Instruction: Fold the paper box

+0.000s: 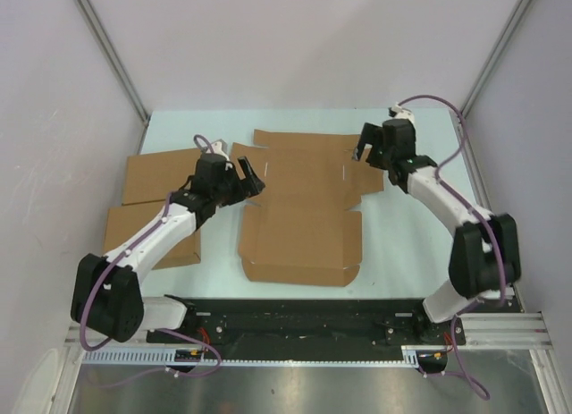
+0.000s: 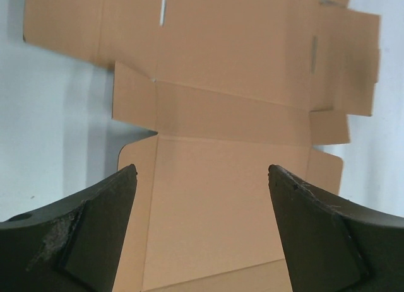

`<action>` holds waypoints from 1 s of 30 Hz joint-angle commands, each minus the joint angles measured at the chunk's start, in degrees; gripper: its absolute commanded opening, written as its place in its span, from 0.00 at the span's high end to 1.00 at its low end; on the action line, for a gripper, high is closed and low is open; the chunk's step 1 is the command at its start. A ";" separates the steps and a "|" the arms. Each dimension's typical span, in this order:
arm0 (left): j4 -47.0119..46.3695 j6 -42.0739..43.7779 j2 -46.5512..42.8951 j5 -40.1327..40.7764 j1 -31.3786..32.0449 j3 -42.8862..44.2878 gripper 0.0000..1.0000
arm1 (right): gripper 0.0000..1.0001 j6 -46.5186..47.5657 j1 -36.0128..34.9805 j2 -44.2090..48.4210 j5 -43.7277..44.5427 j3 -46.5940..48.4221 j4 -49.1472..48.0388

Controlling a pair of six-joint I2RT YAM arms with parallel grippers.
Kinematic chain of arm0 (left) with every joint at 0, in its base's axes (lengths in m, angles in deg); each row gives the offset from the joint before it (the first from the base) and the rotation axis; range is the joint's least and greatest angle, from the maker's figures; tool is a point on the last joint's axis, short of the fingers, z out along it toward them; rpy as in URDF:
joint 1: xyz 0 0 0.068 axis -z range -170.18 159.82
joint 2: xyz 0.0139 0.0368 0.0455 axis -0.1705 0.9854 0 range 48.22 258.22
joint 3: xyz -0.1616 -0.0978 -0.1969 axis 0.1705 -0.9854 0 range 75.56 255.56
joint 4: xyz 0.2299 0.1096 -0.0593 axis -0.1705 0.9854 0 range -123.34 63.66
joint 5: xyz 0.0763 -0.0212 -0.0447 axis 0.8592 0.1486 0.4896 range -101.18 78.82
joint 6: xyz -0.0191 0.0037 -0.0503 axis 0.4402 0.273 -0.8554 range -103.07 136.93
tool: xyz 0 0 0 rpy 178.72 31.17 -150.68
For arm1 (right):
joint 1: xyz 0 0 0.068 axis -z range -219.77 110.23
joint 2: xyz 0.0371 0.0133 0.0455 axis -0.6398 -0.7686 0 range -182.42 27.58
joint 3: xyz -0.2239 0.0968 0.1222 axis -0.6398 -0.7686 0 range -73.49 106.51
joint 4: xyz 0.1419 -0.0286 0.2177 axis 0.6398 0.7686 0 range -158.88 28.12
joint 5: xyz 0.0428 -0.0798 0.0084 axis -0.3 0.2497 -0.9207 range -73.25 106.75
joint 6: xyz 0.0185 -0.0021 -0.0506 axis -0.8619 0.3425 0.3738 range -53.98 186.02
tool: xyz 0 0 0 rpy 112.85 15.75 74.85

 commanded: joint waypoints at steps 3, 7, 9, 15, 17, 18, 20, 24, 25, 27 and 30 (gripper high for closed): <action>-3.80 -5.19 4.96 0.56 -0.12 0.65 0.11 | 0.02 4.16 1.21 -16.03 -3.78 14.41 -8.34; -3.60 -4.31 7.43 -0.06 -0.12 2.51 0.12 | 0.04 -0.60 6.93 -24.38 -11.60 18.44 -13.26; -4.58 -4.22 8.83 -1.28 -0.12 2.33 0.13 | 0.04 0.10 7.64 -29.46 -13.27 21.52 -14.24; -5.63 -6.24 11.83 -3.49 1.02 -1.00 0.15 | 0.03 3.17 7.90 -40.20 -16.09 37.43 -10.81; -7.21 -6.68 11.48 -4.01 1.73 -3.90 0.15 | 0.03 4.05 8.16 -43.37 -16.53 41.39 -9.07; -7.13 -6.69 11.56 -4.02 1.99 -4.43 0.15 | 0.03 4.14 8.25 -44.42 -17.58 43.06 -8.44; -6.25 -6.42 12.43 -3.93 3.04 -4.88 0.16 | 0.04 4.67 8.43 -48.38 -18.29 48.66 -5.90; -5.28 -6.07 14.02 -3.75 4.62 -5.23 0.16 | 0.05 5.20 8.34 -54.18 -20.31 55.89 -2.64; -5.19 -5.98 14.37 -3.66 5.15 -5.32 0.16 | 0.06 5.03 8.43 -54.71 -20.57 55.90 -2.72; -5.11 -5.98 14.99 -3.31 5.77 -5.67 0.16 | 0.06 4.50 8.34 -56.12 -21.10 55.99 -2.99; -4.58 -6.07 16.66 -3.49 6.82 -5.32 0.16 | 0.07 4.23 7.90 -58.05 -21.37 56.08 -1.67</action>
